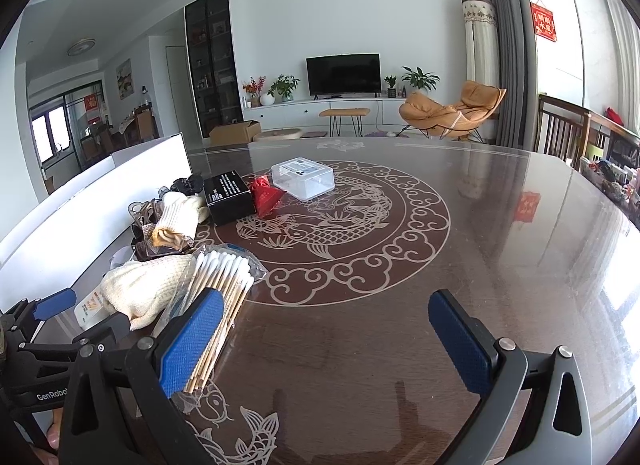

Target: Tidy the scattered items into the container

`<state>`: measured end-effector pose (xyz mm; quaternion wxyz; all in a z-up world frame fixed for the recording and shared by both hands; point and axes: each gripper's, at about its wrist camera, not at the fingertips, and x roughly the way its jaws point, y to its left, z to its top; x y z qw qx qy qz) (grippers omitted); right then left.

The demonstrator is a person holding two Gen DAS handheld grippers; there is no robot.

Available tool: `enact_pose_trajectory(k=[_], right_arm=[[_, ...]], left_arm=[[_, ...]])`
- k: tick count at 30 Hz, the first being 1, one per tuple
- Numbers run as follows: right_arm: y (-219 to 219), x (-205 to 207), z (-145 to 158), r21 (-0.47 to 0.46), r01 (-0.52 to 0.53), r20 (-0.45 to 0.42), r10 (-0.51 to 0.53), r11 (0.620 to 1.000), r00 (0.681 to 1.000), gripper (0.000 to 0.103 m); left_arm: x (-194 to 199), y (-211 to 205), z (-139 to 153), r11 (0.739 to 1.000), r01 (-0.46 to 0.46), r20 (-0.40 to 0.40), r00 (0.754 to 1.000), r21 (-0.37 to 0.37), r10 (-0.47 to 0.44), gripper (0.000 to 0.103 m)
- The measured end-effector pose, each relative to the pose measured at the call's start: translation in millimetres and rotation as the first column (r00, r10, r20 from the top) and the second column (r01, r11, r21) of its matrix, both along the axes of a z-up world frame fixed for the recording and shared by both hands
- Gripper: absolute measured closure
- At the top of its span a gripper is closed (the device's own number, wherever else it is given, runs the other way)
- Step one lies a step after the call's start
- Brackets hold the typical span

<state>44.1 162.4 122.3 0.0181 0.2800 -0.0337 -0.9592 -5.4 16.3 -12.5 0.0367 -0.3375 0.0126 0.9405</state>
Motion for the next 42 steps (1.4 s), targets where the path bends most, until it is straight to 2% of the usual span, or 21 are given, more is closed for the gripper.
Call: enact_pose_trajectory(k=[42], right_arm=[[1.4, 0.3, -0.1, -0.001, -0.002, 0.004, 0.002, 1.000, 1.000, 0.001]], left_arm=[[0.4, -1.0, 1.4, 1.000, -0.004, -0.007, 1.000, -0.004, 0.004, 0.000]])
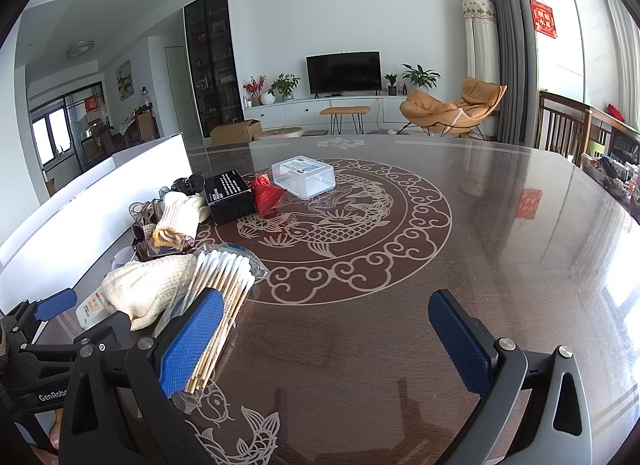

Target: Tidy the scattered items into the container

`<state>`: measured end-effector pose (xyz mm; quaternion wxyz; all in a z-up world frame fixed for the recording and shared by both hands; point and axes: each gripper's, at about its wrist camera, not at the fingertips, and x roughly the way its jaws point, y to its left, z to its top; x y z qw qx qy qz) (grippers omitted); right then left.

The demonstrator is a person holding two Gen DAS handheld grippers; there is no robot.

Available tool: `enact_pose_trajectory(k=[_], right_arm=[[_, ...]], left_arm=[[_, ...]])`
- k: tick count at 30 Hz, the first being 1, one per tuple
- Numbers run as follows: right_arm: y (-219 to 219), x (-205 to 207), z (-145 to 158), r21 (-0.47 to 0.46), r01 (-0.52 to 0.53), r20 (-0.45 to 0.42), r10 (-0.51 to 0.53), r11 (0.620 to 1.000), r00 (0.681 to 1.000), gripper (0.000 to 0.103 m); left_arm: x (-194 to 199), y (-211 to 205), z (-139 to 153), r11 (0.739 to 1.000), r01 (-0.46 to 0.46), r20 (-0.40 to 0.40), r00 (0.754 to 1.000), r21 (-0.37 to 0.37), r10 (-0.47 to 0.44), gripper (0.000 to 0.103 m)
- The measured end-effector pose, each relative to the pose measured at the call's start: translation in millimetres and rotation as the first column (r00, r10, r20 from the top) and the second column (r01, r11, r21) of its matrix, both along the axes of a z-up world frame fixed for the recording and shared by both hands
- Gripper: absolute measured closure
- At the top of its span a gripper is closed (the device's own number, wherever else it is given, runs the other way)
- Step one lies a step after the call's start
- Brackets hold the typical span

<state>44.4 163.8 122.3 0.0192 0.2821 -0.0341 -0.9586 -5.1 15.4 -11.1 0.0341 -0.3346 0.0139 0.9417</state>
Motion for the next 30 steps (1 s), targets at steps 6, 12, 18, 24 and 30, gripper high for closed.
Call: enact_pose_trajectory(k=[6, 12, 18, 24, 30], right_arm=[[0.2, 0.0, 0.0, 0.000, 0.000, 0.000, 0.000, 1.000, 1.000, 0.001], [0.1, 0.5, 0.0, -0.002, 0.000, 0.001, 0.000, 1.000, 1.000, 0.001], [0.2, 0.7, 0.0, -0.003, 0.001, 0.001, -0.001, 1.000, 1.000, 0.001], [0.1, 1.3, -0.1, -0.004, 0.000, 0.001, 0.000, 1.000, 1.000, 0.001], [-0.2, 1.7, -0.1, -0.005, 0.001, 0.002, -0.001, 1.000, 1.000, 0.001]], left_arm=[[0.2, 0.0, 0.4, 1.000, 0.000, -0.001, 1.000, -0.001, 0.000, 0.000], [0.5, -0.1, 0.7, 1.000, 0.000, -0.002, 1.000, -0.001, 0.000, 0.000], [0.7, 0.2, 1.2, 1.000, 0.000, -0.003, 1.000, -0.001, 0.000, 0.000], [1.2, 0.2, 1.9, 1.000, 0.001, -0.005, 1.000, -0.001, -0.001, 0.000], [1.7, 0.4, 2.4, 1.000, 0.000, -0.009, 1.000, -0.002, 0.000, 0.000]])
